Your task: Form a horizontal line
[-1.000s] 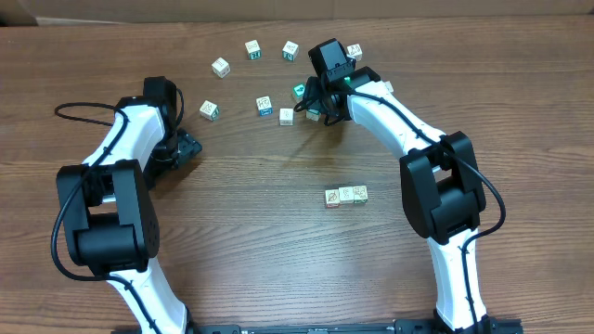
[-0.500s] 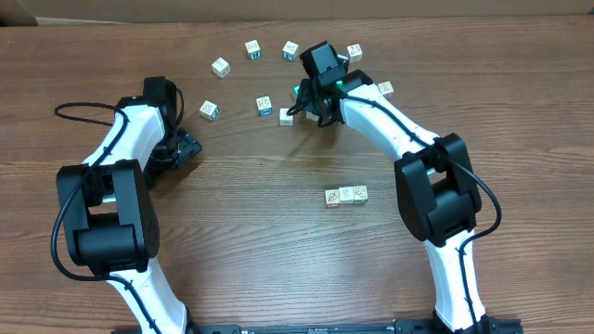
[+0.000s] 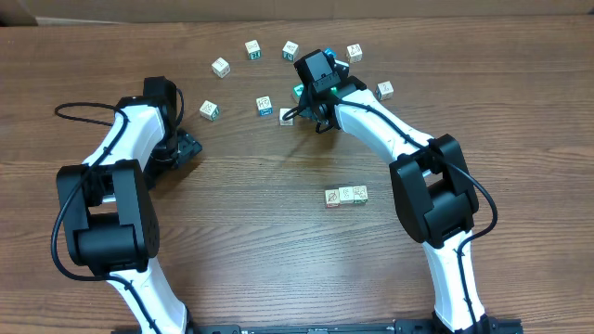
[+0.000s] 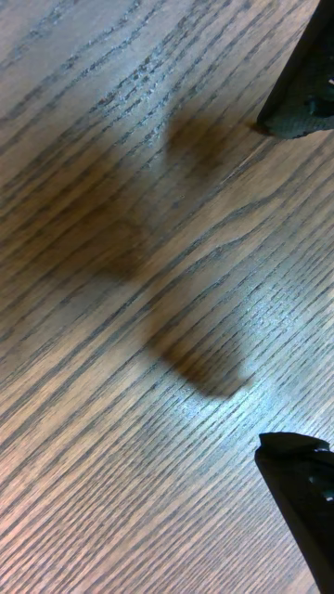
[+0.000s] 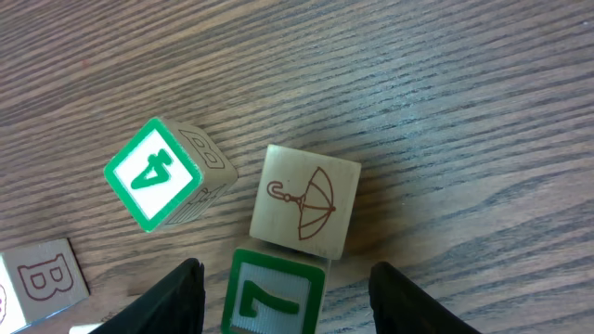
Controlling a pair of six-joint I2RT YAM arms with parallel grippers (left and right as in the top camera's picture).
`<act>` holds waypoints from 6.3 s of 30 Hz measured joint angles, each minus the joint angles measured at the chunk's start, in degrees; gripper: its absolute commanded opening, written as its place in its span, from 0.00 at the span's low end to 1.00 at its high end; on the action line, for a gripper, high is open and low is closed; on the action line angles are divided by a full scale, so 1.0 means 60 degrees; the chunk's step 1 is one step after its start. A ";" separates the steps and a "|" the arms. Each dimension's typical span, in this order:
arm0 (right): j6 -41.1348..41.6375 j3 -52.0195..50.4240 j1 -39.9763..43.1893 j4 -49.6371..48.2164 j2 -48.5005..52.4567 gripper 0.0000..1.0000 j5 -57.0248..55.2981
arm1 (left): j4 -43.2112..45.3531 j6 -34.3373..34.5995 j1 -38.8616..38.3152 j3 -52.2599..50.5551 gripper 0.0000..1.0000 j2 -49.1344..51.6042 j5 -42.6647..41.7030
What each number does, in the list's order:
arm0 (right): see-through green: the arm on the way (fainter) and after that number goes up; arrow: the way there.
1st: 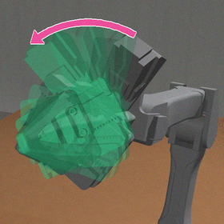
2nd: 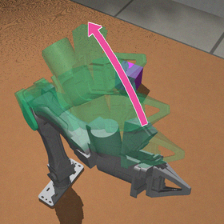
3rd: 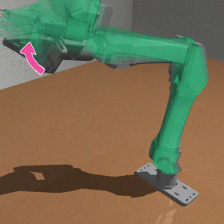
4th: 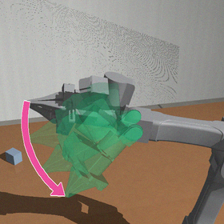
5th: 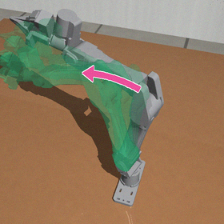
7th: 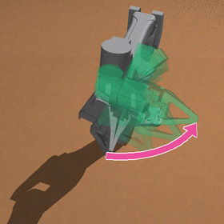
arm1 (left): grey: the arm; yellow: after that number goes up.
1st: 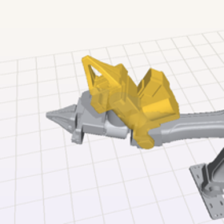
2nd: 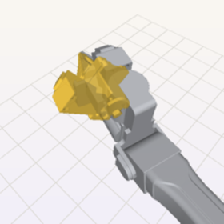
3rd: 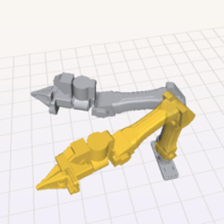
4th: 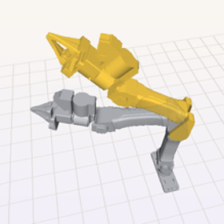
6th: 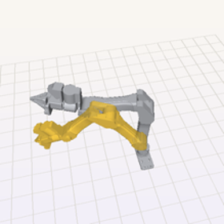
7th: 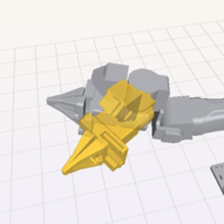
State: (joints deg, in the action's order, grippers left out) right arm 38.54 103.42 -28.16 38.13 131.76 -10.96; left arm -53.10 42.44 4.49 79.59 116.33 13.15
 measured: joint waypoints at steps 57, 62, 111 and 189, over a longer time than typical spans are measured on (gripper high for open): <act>-0.1337 -0.0062 0.0135 0.0470 0.0113 0.31 -0.0215 | 0.0000 -0.0004 0.0000 0.0000 1.00 0.0000 0.0000; -0.1424 -0.0055 0.0135 0.0812 0.0102 0.24 -0.0353 | 0.0004 0.0000 0.0000 0.0000 1.00 0.0000 0.0000; -0.1217 -0.1730 0.1304 0.6109 -0.2754 0.24 -0.0503 | 0.0004 -0.0036 0.0000 0.0000 1.00 0.0000 0.0004; -0.3468 -0.4186 0.2368 0.2688 -0.2834 0.49 0.1541 | 0.0004 -0.0033 0.0000 0.0000 1.00 0.0000 0.0007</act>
State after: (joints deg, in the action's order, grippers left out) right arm 17.74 78.30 -13.96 54.26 114.76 -1.72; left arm -53.08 42.24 4.49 79.59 116.33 13.19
